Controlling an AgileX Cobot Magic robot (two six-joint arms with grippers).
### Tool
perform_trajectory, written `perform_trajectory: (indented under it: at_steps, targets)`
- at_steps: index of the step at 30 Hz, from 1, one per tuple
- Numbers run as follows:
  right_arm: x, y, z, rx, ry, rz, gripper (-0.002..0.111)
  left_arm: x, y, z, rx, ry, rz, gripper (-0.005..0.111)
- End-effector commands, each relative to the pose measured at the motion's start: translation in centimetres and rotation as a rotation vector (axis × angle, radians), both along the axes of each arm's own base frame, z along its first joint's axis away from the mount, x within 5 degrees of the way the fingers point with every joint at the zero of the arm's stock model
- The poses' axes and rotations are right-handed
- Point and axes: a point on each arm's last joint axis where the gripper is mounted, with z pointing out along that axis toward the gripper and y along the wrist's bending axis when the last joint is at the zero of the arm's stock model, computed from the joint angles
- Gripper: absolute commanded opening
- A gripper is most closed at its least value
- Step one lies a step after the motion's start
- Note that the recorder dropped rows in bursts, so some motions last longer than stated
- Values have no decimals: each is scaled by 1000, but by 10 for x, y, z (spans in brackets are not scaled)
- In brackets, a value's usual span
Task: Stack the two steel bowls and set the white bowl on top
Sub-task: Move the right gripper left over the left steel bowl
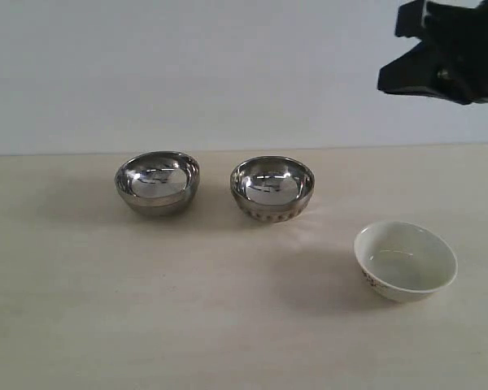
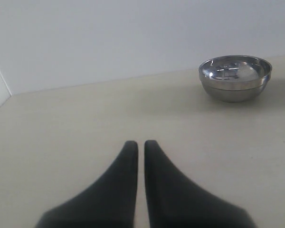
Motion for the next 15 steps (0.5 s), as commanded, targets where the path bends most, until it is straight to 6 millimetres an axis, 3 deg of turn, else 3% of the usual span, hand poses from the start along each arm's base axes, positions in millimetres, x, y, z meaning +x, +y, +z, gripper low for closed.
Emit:
perform_trajectory:
  at_steps: [1,7,11,15]
  targets:
    - [16,36,1,-45,-46,105,0,0,0,0,-18,-9,3,4]
    - [37,92,-3,-110,-38,220,5,0,0,0,-18,-9,3,4]
    - [69,134,-26,-205,53,287,29,0,0,0,-18,-9,3,4]
    - [94,175,-50,-348,99,338,30,0,0,0,-18,-9,3,4]
